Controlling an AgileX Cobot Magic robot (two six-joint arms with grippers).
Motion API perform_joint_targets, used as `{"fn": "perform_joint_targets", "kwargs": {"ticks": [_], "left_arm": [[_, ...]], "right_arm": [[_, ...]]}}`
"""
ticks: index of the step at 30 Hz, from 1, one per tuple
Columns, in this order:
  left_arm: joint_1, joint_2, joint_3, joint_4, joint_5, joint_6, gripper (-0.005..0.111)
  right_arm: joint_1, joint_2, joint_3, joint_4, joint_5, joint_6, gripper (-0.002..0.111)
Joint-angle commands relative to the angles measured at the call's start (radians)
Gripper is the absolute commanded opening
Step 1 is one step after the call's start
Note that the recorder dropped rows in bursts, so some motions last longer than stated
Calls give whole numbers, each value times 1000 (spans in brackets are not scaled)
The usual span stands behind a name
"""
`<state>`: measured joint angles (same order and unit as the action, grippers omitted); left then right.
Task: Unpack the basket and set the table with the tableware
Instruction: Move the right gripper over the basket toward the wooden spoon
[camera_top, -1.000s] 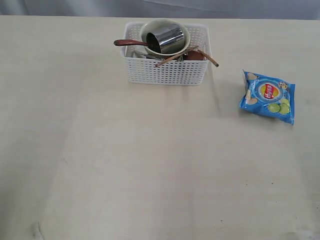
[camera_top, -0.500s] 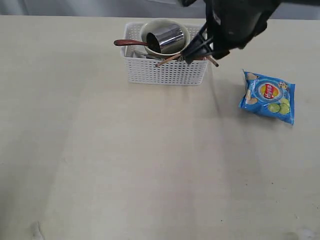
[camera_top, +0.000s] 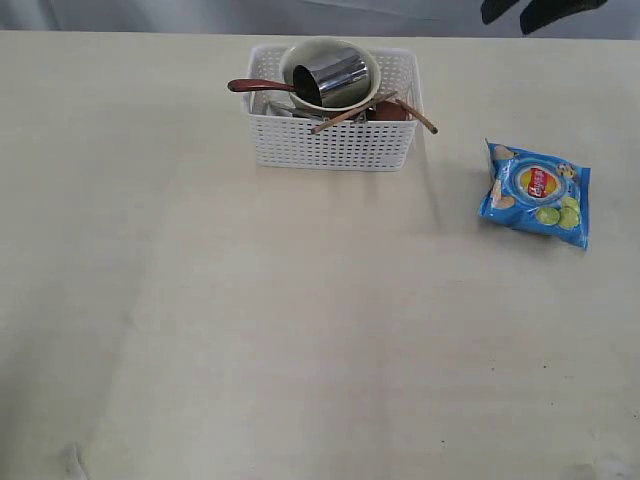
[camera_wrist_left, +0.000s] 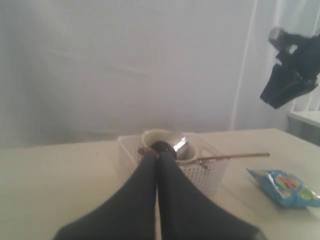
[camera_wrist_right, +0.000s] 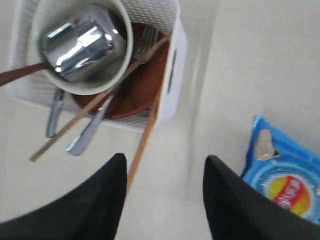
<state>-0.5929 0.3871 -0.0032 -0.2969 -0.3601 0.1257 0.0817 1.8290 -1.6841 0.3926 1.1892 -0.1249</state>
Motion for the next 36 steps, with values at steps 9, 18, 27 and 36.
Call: {"fn": "perform_joint_targets", "kwargs": {"ticks": [9, 18, 27, 36], "left_arm": [[2, -4, 3, 4, 87, 1, 0], [2, -4, 3, 4, 87, 1, 0], [2, -4, 3, 4, 87, 1, 0], [2, -4, 3, 4, 87, 1, 0]], "right_arm": [[-8, 32, -12, 115, 32, 61, 47], [-8, 112, -14, 131, 32, 33, 48], [31, 167, -14, 156, 32, -23, 54], [61, 167, -44, 150, 32, -107, 54]]}}
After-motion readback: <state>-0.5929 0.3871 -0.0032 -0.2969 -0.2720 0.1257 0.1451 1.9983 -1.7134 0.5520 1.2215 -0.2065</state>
